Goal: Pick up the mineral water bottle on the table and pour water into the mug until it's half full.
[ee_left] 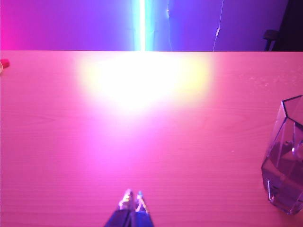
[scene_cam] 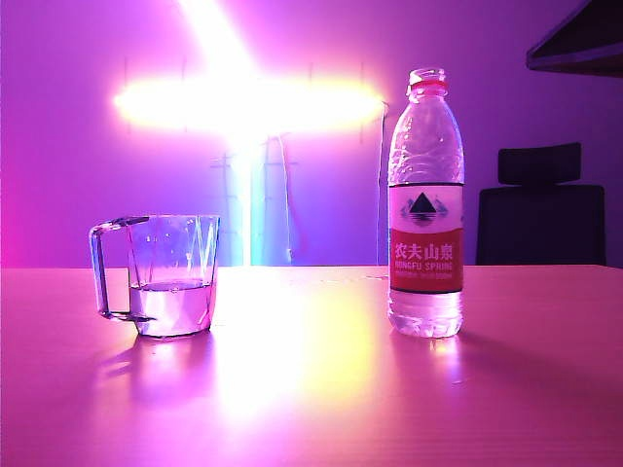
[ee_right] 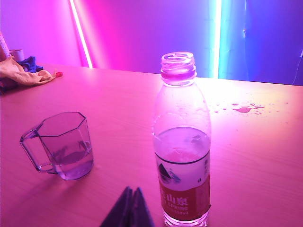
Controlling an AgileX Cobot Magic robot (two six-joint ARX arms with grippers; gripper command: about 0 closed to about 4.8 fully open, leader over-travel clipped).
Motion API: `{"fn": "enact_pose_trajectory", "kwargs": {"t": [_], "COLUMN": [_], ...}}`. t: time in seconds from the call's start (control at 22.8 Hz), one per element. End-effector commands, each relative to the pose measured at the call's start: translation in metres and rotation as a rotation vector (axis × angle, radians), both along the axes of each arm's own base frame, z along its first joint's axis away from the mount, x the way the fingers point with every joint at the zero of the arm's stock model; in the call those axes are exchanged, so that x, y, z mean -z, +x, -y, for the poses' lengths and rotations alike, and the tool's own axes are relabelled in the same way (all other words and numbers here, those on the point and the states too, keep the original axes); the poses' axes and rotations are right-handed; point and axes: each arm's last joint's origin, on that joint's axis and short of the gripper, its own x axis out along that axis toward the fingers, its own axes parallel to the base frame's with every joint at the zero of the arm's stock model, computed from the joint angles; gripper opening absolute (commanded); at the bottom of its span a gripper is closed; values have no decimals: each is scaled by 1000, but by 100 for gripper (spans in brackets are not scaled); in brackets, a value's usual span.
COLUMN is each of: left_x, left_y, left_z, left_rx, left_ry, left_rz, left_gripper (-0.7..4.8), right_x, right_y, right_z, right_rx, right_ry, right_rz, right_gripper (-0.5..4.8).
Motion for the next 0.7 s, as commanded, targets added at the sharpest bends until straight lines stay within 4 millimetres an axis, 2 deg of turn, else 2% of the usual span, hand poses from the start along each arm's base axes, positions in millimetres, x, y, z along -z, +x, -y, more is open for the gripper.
{"fn": "enact_pose_trajectory", "kwargs": {"t": [0.04, 0.18, 0.26, 0.57, 0.7], "left_x": [-2, -2, -2, -2, -2], "left_y": [0, 0, 0, 0, 0], "left_z": [0, 0, 0, 0, 0], "left_rx": [2, 2, -3, 3, -2], "left_ry": [-3, -3, -3, -3, -3], "left_rz": [15, 16, 15, 15, 15], "left_gripper": [-2, -2, -2, -2, -2], "right_x": [-3, -4, 1, 19, 28], "right_y": [0, 0, -2, -4, -3], "right_z": [0, 5, 22, 61, 69], "right_rx": [-1, 57, 59, 249, 334], "right_ry": [14, -35, -88, -9, 44], "right_rz": [18, 59, 104, 202, 179], "right_gripper": [13, 12, -4, -4, -4]}}
